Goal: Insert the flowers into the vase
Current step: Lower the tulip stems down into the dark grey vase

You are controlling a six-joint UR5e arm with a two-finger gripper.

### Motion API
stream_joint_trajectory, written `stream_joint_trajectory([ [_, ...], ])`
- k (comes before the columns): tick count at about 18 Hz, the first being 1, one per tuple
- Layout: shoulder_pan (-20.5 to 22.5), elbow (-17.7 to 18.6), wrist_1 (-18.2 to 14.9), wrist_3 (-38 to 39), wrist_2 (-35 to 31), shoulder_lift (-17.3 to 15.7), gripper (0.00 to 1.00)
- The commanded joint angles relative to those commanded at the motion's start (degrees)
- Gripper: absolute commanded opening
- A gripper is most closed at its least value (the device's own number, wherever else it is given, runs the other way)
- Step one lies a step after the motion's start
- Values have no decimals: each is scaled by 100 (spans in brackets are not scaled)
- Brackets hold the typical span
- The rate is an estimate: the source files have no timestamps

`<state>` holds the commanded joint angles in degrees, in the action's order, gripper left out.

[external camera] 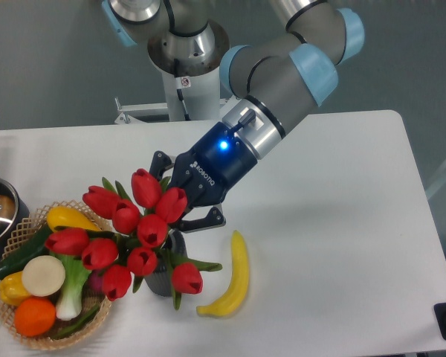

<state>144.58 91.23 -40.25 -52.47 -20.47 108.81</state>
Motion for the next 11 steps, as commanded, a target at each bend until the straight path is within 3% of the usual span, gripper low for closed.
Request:
stream_joint_trajectory([
  [11,-237,580,0,-536,-519,158,19],
])
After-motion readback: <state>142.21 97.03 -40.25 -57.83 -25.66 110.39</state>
